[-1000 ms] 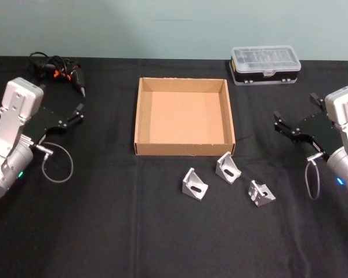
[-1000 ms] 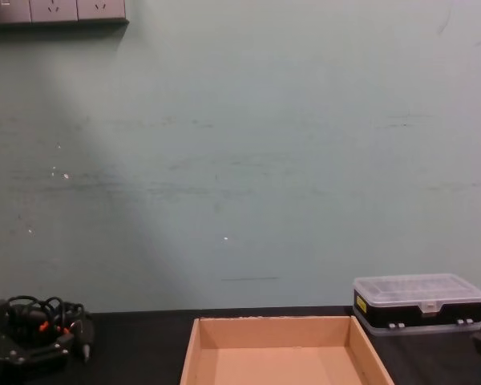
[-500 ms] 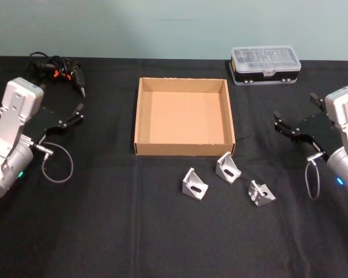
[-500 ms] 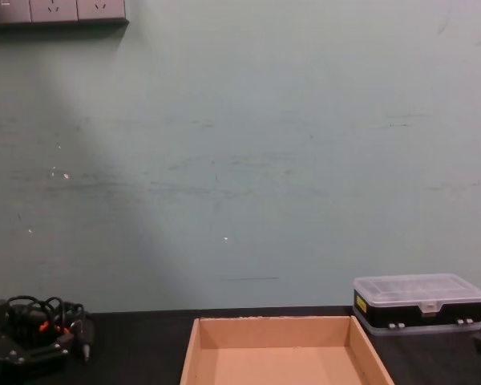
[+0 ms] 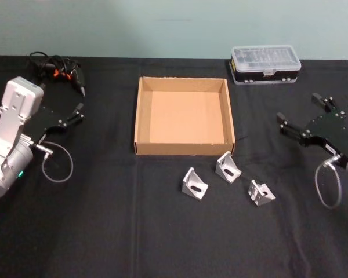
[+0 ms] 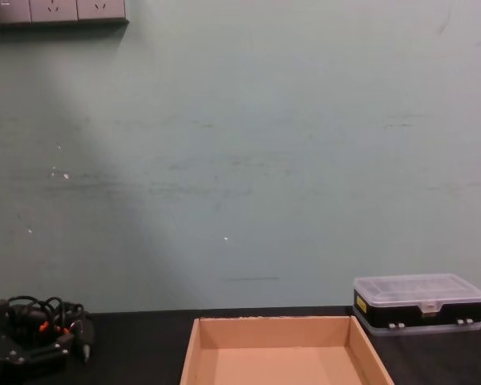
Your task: Use one hand to pick up the angle iron from the table and place it into the box.
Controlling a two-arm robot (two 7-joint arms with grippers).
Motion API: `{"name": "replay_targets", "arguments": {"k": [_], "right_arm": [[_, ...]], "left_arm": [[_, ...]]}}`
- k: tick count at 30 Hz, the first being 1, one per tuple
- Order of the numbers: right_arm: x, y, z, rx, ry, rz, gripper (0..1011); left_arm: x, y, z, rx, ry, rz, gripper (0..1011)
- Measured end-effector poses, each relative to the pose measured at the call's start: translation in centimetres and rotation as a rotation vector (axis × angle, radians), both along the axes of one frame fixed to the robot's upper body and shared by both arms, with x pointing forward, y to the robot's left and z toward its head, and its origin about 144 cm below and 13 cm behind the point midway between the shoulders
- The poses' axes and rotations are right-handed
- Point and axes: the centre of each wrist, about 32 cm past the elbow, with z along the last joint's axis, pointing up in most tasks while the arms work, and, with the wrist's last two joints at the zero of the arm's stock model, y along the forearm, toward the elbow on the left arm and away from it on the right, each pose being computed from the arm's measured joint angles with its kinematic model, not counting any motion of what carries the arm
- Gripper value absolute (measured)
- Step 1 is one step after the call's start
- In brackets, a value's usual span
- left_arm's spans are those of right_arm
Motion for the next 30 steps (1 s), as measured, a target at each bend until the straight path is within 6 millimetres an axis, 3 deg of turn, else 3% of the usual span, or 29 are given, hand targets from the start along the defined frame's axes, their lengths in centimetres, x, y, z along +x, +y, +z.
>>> {"name": "replay_targets", "arguments": {"k": [7, 14, 23, 30], "right_arm": [[-1.8, -3.2, 1.0, -0.02, 0.053, 0.236, 1000], [-2.9, -5.4, 0.7, -0.062, 0.091, 0.459, 1000], [-2.7, -5.9, -0.5, -0.148, 0.112, 0.613, 1000], [-1.4, -5.0, -1.2, -0.204, 0.097, 0.647, 1000]], "left_arm": [[0.0, 0.0, 0.0, 0.0, 0.0, 0.0, 1011], [0.0, 0.0, 0.0, 0.0, 0.0, 0.0, 1011], [0.0, 0.0, 0.0, 0.0, 0.0, 0.0, 1011], [0.0, 0.0, 0.0, 0.0, 0.0, 0.0, 1011]]}}
